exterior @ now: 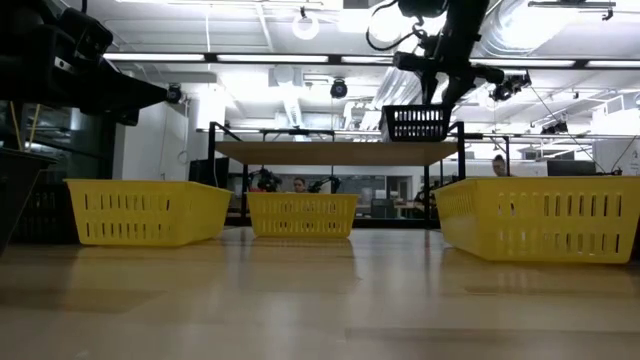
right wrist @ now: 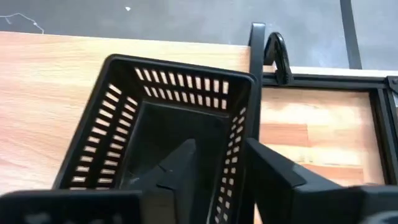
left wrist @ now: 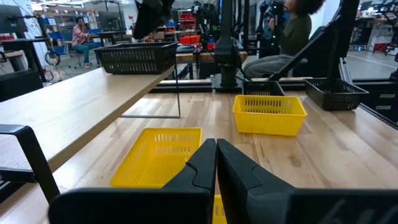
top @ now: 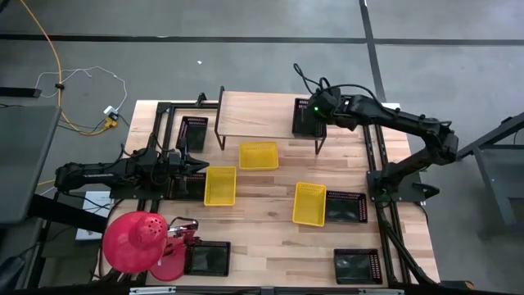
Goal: Stack baskets on shelf by color
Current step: Put the black bin on the shelf
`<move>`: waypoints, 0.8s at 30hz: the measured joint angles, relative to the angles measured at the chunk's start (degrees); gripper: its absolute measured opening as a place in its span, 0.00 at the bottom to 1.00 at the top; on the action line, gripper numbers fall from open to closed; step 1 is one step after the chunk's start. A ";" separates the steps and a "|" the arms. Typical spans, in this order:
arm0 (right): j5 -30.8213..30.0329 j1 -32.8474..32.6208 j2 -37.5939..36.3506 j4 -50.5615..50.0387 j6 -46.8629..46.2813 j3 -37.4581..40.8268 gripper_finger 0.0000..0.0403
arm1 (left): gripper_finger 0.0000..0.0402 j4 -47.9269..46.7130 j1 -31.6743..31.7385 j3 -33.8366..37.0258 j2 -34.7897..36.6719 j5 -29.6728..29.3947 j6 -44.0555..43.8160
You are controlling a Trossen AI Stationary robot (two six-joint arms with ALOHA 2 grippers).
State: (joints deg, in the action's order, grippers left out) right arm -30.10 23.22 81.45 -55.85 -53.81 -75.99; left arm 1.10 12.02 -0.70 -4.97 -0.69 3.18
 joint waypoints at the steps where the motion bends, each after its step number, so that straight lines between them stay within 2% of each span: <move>1: -0.44 0.00 -0.07 0.72 1.19 0.00 0.38 | 0.01 0.01 0.00 0.00 0.00 0.00 0.00; 7: -2.97 -0.89 -3.86 2.30 12.15 0.00 0.50 | 0.01 0.00 0.02 0.00 0.00 0.00 0.00; 12: -1.84 -8.54 -9.28 3.95 23.33 -0.02 0.49 | 0.01 0.01 0.01 0.01 0.00 0.00 0.00; 17: 2.89 -20.65 -10.31 4.76 32.42 -0.02 0.33 | 0.01 0.01 0.01 0.00 0.00 0.00 0.00; 22: 4.29 -28.79 -6.60 3.97 38.69 -0.02 0.05 | 0.01 0.00 0.02 -0.01 0.00 0.00 0.00; 24: 3.71 -30.13 -4.63 2.73 40.71 -0.02 0.03 | 0.01 0.00 0.02 0.02 0.00 0.00 0.00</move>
State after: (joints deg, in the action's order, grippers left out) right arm -26.39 -6.91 76.82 -53.11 -13.10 -76.01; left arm 1.10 12.03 -0.69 -4.97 -0.69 3.18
